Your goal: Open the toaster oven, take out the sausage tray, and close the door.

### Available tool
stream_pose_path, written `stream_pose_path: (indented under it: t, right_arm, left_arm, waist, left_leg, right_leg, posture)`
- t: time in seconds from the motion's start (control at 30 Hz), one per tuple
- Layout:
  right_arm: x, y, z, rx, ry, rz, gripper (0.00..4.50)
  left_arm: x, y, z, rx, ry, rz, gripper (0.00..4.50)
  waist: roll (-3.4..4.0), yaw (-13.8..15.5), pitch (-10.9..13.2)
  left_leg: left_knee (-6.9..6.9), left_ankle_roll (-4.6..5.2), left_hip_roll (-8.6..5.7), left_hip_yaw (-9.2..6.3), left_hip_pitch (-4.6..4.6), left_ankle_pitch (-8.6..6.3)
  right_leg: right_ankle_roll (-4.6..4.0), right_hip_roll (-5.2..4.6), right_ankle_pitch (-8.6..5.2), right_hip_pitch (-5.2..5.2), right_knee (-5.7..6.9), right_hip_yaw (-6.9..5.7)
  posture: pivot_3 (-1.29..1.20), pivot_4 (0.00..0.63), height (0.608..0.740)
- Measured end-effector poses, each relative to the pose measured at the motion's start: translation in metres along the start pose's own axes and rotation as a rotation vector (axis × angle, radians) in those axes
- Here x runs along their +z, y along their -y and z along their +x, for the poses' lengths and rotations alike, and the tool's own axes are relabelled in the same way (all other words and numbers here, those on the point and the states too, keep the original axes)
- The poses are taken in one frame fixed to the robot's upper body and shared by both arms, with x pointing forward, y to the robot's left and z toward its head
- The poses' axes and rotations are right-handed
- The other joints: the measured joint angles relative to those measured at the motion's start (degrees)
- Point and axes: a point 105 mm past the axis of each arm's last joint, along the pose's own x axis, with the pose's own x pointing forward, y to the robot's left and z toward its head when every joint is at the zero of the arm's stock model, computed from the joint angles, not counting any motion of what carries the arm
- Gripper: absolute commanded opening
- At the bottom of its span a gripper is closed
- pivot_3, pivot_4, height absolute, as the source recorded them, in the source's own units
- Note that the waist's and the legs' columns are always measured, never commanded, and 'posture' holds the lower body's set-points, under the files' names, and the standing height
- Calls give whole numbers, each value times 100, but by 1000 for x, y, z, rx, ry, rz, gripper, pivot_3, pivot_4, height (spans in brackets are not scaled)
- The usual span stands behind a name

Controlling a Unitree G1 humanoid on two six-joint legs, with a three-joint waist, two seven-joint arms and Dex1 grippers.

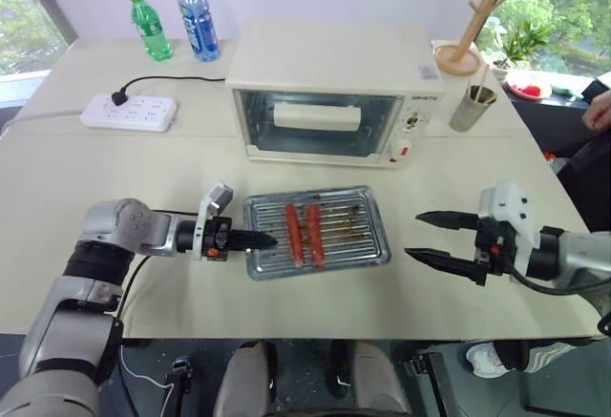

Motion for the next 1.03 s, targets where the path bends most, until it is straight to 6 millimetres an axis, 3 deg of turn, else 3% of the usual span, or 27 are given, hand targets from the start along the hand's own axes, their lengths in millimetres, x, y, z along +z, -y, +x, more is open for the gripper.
stream_pose_path:
  t: [0.13, 0.27, 0.33, 0.47, 0.7, 0.77, 0.9, 0.97, 1.03]
  right_arm:
    - [0, 1, 0, -11, 3, 4, 3352]
    - [1, 2, 0, -23, 8, 5, 3352]
    - [1, 3, 1, -28, 11, 4, 3352]
    - [1, 3, 2, -24, 15, 2, 3352]
    - [4, 18, -2, -4, 15, 3, 3352]
    - [11, 24, -4, 11, 24, -12, 3352]
    - [29, 30, -4, 66, 51, -51, 3352]
    - [35, 34, -3, 93, 54, -61, 3352]
    - [39, 38, -2, 106, 64, -61, 3352]
  left_arm:
    - [-1, -9, 2, 31, 0, -8, 2635]
    - [4, -1, -4, 1, 7, 28, 4464]
    - [6, 0, -15, 40, 18, 81, 4464]
    - [-7, -10, -68, 233, 20, 299, 4464]
    - [-27, -15, -130, 544, -103, 735, 4464]
    - [-16, -1, -144, 585, -62, 817, 4464]
    - [16, 61, -147, 538, 53, 1025, 4464]
    - [20, 89, -146, 510, 65, 1099, 4464]
    - [18, 104, -143, 496, 44, 1150, 4464]
  waist:
    - [-6, -12, 3]
    - [-5, -15, 1]
    - [-4, -41, 1]
    - [-1, -180, -1]
    - [27, -162, -7]
    - [20, -132, 0]
    - [16, -2, 4]
    - [17, -14, 5]
    - [19, -20, 4]
  left_leg:
    - [3, 0, 1, -3, 0, 0]
    - [2, 0, 3, -5, 7, 0]
    - [1, 0, 7, -6, 13, 0]
    - [-18, 0, 16, -2, 20, -1]
    - [-23, -2, 22, 5, 12, -1]
    - [-18, -2, 21, 3, 1, -1]
    - [-17, -1, 16, 3, -14, -2]
    - [-17, 8, 6, 9, -19, -7]
    - [-16, 14, 3, 17, -19, -9]
  right_leg:
    - [0, 0, 0, 1, -1, 0]
    - [-1, 1, 0, 4, 3, -1]
    - [-3, 1, -1, 4, 3, 0]
    - [-3, 5, -1, -4, 5, 2]
    - [-16, -2, -4, -23, 4, 5]
    - [-17, -4, -4, -30, 3, 4]
    - [-14, -12, -4, -31, -10, 3]
    - [-11, -14, -3, -30, -16, 3]
    - [3, -13, 4, -30, -16, 3]
  posture:
    - [0, 150, 722]
    - [0, 150, 722]
    - [0, 150, 722]
    - [0, 150, 722]
    - [0, 150, 722]
    - [0, 150, 722]
    - [0, 150, 722]
    - [0, 150, 722]
    - [0, 150, 722]
